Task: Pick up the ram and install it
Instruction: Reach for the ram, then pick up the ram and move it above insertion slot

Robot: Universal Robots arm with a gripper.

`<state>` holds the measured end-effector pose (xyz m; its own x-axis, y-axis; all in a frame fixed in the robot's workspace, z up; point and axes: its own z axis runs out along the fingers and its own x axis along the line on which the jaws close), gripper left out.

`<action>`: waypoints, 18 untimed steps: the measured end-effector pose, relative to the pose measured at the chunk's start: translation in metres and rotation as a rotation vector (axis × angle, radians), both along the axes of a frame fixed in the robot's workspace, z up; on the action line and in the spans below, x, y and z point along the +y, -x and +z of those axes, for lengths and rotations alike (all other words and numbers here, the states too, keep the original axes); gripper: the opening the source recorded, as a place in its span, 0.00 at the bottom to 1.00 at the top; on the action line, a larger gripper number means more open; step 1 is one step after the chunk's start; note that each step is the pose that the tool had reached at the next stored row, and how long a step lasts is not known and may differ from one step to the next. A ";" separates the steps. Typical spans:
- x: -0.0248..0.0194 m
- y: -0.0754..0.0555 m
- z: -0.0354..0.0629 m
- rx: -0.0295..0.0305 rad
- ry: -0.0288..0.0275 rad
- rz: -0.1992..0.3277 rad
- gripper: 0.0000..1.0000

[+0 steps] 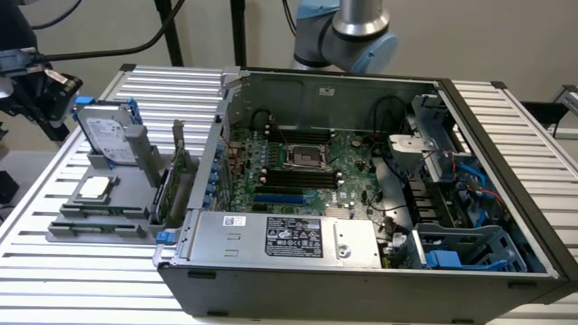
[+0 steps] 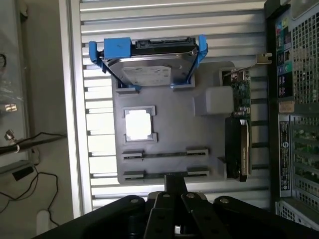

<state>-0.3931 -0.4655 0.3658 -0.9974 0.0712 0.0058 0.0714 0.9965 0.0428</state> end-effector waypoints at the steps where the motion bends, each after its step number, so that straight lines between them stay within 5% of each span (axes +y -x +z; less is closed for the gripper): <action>1: -0.0033 0.000 -0.0006 0.0000 0.0005 0.000 0.11; 18: -0.0057 0.000 -0.0019 0.0000 0.0014 0.000 0.11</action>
<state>-0.3931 -0.4713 0.3639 -0.9974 0.0712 0.0057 0.0713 0.9966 0.0415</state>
